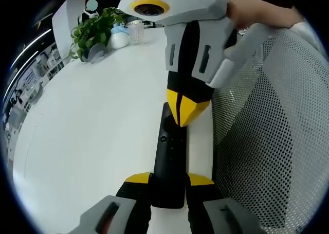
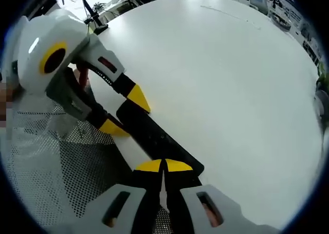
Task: Press the specified remote control buttons in sequence, fully releasing each button before pressing the next.
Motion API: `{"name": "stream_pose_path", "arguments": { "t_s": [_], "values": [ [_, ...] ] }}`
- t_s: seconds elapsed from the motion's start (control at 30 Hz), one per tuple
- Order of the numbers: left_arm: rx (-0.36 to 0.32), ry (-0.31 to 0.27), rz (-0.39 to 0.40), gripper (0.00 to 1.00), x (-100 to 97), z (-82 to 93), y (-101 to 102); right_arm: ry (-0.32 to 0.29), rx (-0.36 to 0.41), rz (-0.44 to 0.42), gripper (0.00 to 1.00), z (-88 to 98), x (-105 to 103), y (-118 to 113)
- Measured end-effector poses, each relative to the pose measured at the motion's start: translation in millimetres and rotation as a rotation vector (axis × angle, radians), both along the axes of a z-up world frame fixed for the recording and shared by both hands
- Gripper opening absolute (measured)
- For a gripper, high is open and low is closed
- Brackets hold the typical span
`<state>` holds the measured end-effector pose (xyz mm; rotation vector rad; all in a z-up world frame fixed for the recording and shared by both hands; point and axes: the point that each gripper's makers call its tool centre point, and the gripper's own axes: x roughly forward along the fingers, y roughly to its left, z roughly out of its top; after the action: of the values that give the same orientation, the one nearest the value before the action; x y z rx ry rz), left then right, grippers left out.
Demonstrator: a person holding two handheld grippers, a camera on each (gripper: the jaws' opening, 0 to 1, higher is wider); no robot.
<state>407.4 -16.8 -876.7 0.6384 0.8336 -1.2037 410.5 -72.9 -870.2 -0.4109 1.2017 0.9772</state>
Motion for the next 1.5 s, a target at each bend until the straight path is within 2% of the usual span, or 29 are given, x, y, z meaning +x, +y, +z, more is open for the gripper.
{"name": "stream_pose_path", "arguments": {
  "t_s": [0.57, 0.77, 1.0, 1.5],
  "values": [
    [0.002, -0.002, -0.009, 0.25, -0.3, 0.2, -0.3, -0.012, -0.004, 0.028, 0.0, 0.3, -1.9, 0.6],
    [0.002, -0.002, -0.009, 0.25, 0.1, 0.3, -0.6, -0.063, -0.049, 0.11, 0.0, 0.7, -3.1, 1.9],
    [-0.002, -0.001, -0.004, 0.25, -0.3, 0.5, -0.5, -0.033, -0.048, 0.076, 0.0, 0.8, -1.8, 0.4],
    [0.0, -0.002, -0.011, 0.25, 0.0, 0.4, -0.9, -0.046, -0.056, 0.082, 0.0, 1.4, -0.1, 0.7]
  ]
}}
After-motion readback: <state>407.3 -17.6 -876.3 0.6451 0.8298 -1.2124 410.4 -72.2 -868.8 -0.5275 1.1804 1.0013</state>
